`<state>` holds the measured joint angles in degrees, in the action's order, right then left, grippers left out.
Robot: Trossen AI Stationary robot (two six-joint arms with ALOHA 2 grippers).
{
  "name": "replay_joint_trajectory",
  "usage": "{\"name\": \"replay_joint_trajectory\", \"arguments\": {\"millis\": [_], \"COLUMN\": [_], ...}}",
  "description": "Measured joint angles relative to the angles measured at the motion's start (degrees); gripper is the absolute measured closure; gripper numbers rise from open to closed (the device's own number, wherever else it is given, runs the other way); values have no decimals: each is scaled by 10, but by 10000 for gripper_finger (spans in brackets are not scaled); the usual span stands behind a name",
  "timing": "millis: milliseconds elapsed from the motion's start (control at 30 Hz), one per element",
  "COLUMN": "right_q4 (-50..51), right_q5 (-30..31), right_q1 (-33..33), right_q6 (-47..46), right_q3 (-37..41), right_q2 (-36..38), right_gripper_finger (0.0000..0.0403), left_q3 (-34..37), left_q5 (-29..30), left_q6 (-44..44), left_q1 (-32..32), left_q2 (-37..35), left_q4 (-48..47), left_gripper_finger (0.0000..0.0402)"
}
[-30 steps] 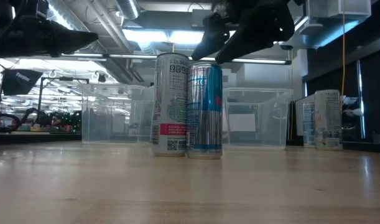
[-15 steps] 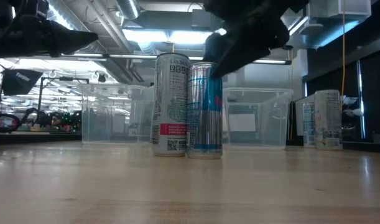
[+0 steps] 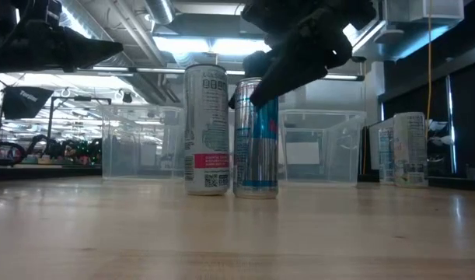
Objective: Sort soda cans
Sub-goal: Put the blue soda can into the right transparent bin
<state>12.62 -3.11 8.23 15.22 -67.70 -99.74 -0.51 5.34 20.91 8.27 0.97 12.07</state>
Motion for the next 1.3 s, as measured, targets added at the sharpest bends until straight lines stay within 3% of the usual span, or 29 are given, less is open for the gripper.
{"name": "replay_joint_trajectory", "arguments": {"millis": [167, 500, 833, 1300], "right_q4": [8, 5, 22, 123], "right_q5": [1, 0, -3, 125], "right_q1": [0, 0, 0, 0], "right_q6": [0, 17, 74, 106], "right_q3": [0, 0, 0, 0], "right_q2": [0, 1, 13, 165], "right_gripper_finger": [55, 171, 168, 174], "left_q3": [0, 0, 0, 0], "left_q5": [0, 0, 0, 0], "left_q6": [-1, -1, 1, 1], "left_q1": [0, 0, 0, 0], "left_q2": [0, 0, 0, -1], "left_q4": [0, -1, -9, -11], "left_gripper_finger": [384, 384, 384, 384]}}
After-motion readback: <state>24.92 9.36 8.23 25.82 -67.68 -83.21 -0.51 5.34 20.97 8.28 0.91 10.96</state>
